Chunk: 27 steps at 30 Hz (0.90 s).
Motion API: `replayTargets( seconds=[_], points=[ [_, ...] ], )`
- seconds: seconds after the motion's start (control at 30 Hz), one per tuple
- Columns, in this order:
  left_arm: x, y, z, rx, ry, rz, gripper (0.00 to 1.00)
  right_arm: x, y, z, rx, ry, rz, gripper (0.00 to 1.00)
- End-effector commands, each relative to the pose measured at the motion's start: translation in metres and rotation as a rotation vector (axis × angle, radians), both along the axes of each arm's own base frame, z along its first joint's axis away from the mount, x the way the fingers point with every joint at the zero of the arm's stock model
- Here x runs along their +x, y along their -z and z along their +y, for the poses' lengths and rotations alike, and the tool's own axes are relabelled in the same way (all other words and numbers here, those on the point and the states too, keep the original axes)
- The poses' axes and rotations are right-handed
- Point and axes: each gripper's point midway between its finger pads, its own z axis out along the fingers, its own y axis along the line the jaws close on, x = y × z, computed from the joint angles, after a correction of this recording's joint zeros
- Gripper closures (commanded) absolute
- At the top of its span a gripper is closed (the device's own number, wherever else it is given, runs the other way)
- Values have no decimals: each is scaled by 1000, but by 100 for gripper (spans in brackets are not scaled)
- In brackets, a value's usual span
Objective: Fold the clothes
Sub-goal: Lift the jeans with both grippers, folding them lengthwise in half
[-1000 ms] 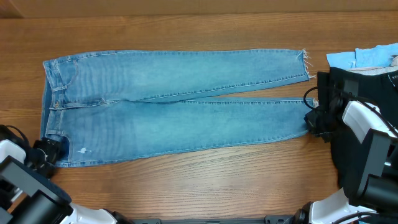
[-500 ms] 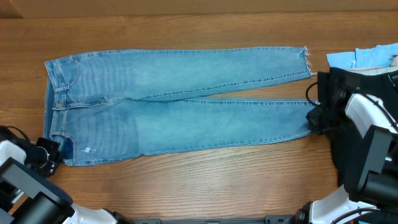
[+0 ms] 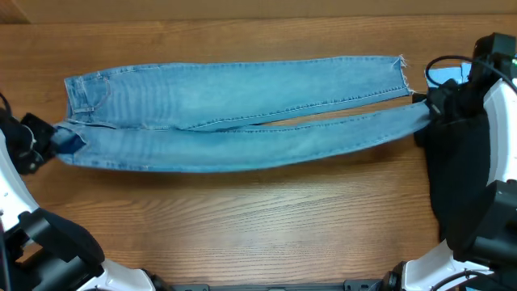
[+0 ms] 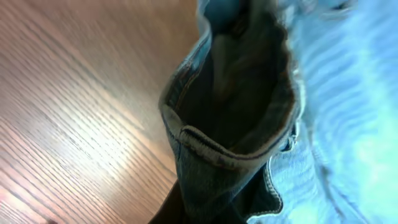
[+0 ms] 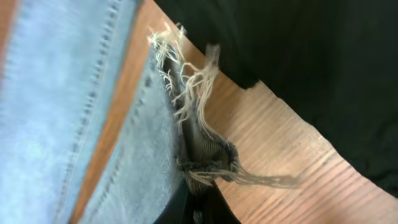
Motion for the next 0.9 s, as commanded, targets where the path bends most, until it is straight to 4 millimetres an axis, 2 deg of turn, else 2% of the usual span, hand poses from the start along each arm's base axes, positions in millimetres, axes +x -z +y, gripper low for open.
replayTargets(
  seconds=[0.0, 0.03, 0.2, 0.27, 0.47, 0.57, 0.73, 0.8, 0.87],
  points=[
    [20, -52, 6, 117, 43, -93, 96, 16, -29, -2, -30, -18, -79, 96],
    [30, -67, -1, 140, 69, -128, 96, 21, -36, 3, -36, -34, -98, 96],
    [55, -96, -12, 197, 104, -221, 96, 35, -52, 10, -45, -46, -149, 96],
    [56, -99, -12, 206, 106, -226, 96, 38, -52, 10, -39, -38, -137, 96],
    [61, -104, 7, 275, 9, -243, 96, 60, -46, 4, -13, 38, -98, 96],
    [57, -95, 25, 318, -115, -191, 96, 70, -41, 1, -3, 83, -96, 96],
    [71, -52, 38, 289, -141, -105, 96, 71, -21, -3, -6, 116, -42, 96],
    [81, -47, 44, 298, -143, -122, 96, 71, -15, -4, 0, 128, -26, 96],
    [86, -46, 47, 306, -144, -138, 96, 73, -19, -4, 1, 140, -37, 96]
  ],
)
